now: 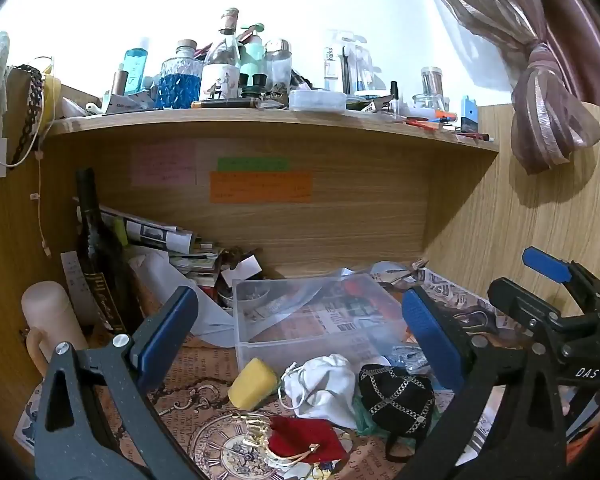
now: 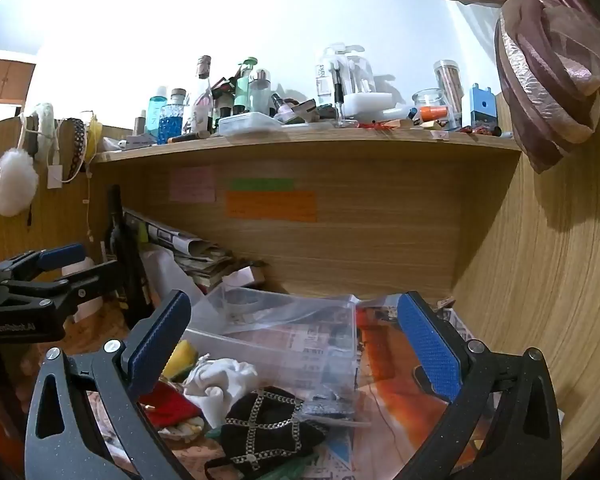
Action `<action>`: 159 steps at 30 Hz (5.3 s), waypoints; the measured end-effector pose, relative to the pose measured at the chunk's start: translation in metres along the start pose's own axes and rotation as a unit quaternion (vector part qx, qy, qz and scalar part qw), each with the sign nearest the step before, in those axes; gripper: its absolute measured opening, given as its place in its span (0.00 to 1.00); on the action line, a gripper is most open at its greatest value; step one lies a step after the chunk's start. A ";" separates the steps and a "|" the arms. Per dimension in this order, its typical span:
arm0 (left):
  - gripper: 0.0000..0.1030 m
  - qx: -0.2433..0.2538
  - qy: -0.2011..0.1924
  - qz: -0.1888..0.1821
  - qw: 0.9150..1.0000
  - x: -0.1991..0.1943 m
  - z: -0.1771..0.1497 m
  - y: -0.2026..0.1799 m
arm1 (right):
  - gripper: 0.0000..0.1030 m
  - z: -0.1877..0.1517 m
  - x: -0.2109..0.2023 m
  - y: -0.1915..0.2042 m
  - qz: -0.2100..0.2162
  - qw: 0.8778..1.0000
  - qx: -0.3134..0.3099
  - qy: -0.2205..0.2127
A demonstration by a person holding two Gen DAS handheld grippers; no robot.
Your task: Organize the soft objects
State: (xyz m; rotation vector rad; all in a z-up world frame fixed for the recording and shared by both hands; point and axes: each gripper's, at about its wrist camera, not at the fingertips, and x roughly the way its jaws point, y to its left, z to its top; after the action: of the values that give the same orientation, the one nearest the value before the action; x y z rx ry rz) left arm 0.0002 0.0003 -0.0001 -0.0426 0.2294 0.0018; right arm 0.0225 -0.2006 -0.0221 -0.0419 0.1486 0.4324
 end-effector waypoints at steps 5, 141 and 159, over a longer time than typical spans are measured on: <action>1.00 0.002 -0.004 0.005 1.000 0.000 0.000 0.000 | 1.00 0.000 0.004 0.001 0.002 1.000 0.002 0.002; 0.33 -0.063 0.246 -0.027 0.967 0.089 -0.117 0.037 | 0.17 -0.104 0.078 -0.013 0.070 0.968 0.090 0.225; 0.23 -0.059 0.172 -0.031 0.983 0.082 -0.067 0.049 | 0.05 -0.057 0.077 -0.008 0.083 0.981 0.065 0.162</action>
State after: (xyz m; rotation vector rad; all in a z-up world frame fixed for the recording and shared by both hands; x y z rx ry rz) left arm 0.0643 0.0460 -0.0858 -0.1699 0.5743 -0.0542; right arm 0.0872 -0.1803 -0.0898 0.0299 0.5030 0.5799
